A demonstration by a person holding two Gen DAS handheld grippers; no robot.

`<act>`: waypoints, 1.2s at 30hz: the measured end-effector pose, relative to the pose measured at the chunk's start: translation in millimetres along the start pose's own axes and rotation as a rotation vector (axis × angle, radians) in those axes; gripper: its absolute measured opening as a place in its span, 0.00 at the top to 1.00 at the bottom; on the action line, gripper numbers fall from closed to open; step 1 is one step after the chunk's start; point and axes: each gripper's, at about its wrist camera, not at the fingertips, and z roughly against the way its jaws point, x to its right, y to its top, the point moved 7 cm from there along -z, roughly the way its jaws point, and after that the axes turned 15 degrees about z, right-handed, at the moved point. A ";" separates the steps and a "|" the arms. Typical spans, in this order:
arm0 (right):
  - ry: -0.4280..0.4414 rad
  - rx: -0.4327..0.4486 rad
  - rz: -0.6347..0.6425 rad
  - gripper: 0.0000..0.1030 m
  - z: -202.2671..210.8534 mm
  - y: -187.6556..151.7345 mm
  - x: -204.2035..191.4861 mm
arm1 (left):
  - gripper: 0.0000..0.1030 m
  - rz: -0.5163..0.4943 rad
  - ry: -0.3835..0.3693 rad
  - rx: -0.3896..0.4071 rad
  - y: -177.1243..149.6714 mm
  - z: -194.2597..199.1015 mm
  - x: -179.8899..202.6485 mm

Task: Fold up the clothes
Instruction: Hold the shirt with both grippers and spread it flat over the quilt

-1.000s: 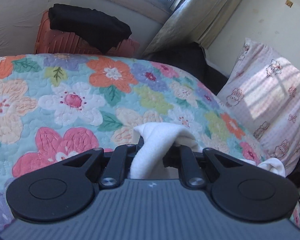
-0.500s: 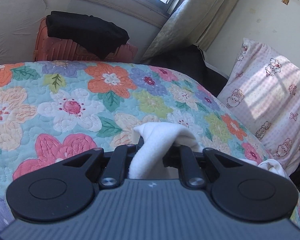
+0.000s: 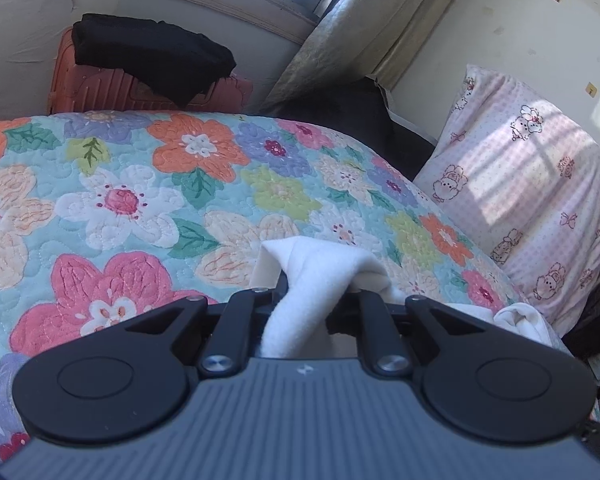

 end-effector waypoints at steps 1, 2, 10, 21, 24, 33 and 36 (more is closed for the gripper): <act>-0.033 0.020 0.014 0.91 14.9 5.3 8.0 | 0.88 -0.021 -0.013 -0.005 -1.7 1.7 5.1; -0.067 0.037 0.026 0.91 31.2 10.2 17.4 | 0.88 -0.043 -0.037 -0.027 -5.7 4.0 13.0; -0.288 0.045 0.107 0.93 154.3 19.0 80.4 | 0.88 -0.231 -0.126 -0.217 -59.1 33.6 73.9; 0.208 -0.332 -0.023 0.93 110.2 -108.9 2.8 | 0.87 -0.208 -0.010 -0.333 -79.1 45.8 14.0; 0.272 -0.353 0.012 0.93 110.0 -105.7 -9.1 | 0.86 -0.157 -0.087 -0.239 -54.7 70.9 18.5; 0.455 -0.438 0.128 0.92 116.5 -107.5 -46.5 | 0.83 -0.173 -0.049 -0.200 -37.9 95.9 7.3; 0.514 -0.475 0.160 0.92 115.6 -113.8 -58.7 | 0.79 -0.161 0.018 -0.235 -41.3 101.8 -12.4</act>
